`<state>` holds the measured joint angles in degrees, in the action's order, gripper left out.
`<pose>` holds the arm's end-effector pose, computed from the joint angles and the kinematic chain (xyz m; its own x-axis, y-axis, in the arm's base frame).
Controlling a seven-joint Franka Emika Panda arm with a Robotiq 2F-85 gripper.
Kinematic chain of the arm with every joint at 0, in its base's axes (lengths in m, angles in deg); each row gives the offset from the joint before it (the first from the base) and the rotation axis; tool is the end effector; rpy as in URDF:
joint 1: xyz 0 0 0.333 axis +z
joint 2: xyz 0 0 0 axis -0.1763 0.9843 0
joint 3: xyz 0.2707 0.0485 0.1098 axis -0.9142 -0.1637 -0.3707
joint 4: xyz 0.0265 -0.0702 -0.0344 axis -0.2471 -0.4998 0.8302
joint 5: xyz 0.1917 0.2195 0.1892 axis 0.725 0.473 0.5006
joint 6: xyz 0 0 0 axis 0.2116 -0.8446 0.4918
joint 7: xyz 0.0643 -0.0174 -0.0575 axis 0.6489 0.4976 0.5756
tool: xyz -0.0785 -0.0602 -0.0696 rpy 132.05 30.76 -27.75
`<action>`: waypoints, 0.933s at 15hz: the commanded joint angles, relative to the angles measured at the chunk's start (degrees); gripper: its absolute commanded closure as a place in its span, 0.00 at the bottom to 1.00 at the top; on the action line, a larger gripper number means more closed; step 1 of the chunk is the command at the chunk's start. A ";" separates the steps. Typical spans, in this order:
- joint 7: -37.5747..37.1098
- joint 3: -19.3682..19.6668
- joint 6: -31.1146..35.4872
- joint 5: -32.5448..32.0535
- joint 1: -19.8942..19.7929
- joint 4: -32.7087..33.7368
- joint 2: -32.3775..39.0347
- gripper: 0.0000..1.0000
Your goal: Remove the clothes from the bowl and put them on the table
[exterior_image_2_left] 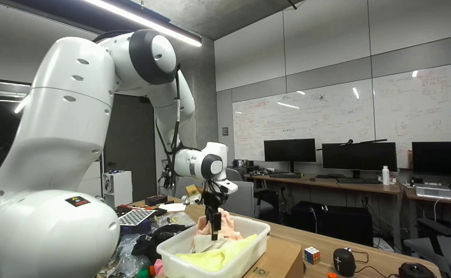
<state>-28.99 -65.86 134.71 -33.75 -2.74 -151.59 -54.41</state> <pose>0.4947 0.0874 0.2557 0.7913 -0.6069 -0.0741 -0.6096 -0.7925 -0.0186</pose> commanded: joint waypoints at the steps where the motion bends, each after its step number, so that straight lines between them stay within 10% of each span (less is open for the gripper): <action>1: -0.06 0.29 0.57 -0.05 0.68 0.77 1.49 0.00; 14: 0.16 1.90 -0.18 -3.03 1.29 2.78 5.96 0.00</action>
<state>-28.97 -65.42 134.73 -34.63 -2.53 -150.69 -49.98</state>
